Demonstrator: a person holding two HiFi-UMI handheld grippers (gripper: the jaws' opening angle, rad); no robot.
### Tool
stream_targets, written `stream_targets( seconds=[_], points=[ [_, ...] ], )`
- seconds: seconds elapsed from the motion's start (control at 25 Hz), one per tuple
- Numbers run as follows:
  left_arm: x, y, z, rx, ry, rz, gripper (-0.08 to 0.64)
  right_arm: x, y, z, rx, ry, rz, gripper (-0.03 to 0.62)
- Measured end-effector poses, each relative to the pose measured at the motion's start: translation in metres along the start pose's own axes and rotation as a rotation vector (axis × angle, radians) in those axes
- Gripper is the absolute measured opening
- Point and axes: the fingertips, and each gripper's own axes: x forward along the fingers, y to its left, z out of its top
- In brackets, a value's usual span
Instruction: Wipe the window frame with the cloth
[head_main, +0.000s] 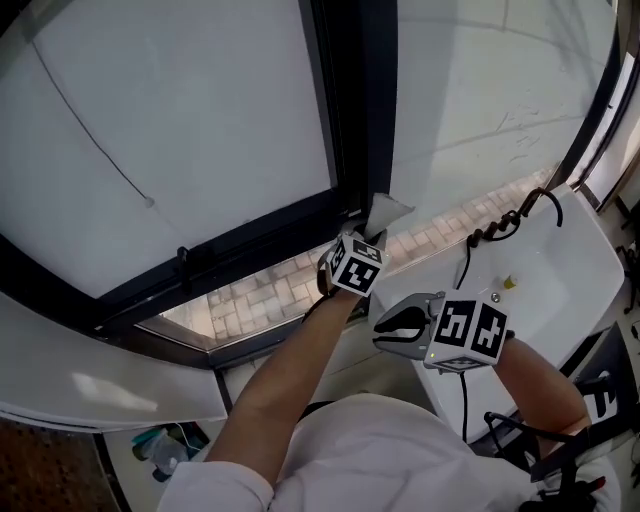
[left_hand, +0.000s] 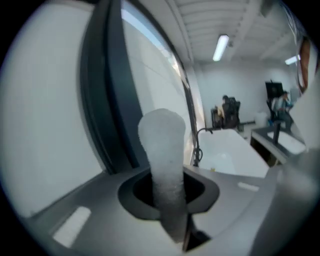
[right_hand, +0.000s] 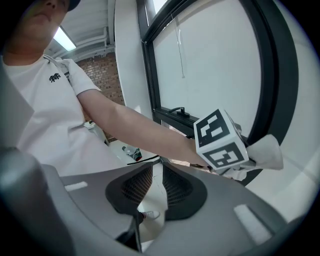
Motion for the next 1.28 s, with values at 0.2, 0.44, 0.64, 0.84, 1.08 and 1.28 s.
stream_targets(
  seconds=[0.2, 0.44, 0.64, 0.84, 1.08, 1.28],
  points=[
    [-0.011, 0.044, -0.042, -0.152, -0.037, 0.063, 0.092, 0.014, -0.001, 0.000, -0.003, 0.022, 0.007, 0.066],
    [-0.029, 0.070, -0.071, -0.199, -0.053, 0.102, 0.092, 0.031, -0.004, 0.005, -0.027, 0.057, 0.014, 0.066],
    [-0.055, 0.092, -0.090, -0.237, -0.070, 0.154, 0.092, 0.047, 0.001, 0.018, -0.052, 0.057, 0.038, 0.066],
    [-0.090, 0.118, -0.114, -0.254, -0.093, 0.218, 0.092, 0.068, 0.011, 0.030, -0.075, 0.073, 0.089, 0.066],
    [-0.145, 0.150, -0.157, -0.293, -0.073, 0.302, 0.092, 0.101, 0.026, 0.052, -0.114, 0.090, 0.140, 0.066],
    [-0.192, 0.175, -0.194, -0.308, -0.059, 0.361, 0.092, 0.130, 0.044, 0.073, -0.159, 0.103, 0.182, 0.066]
  ],
)
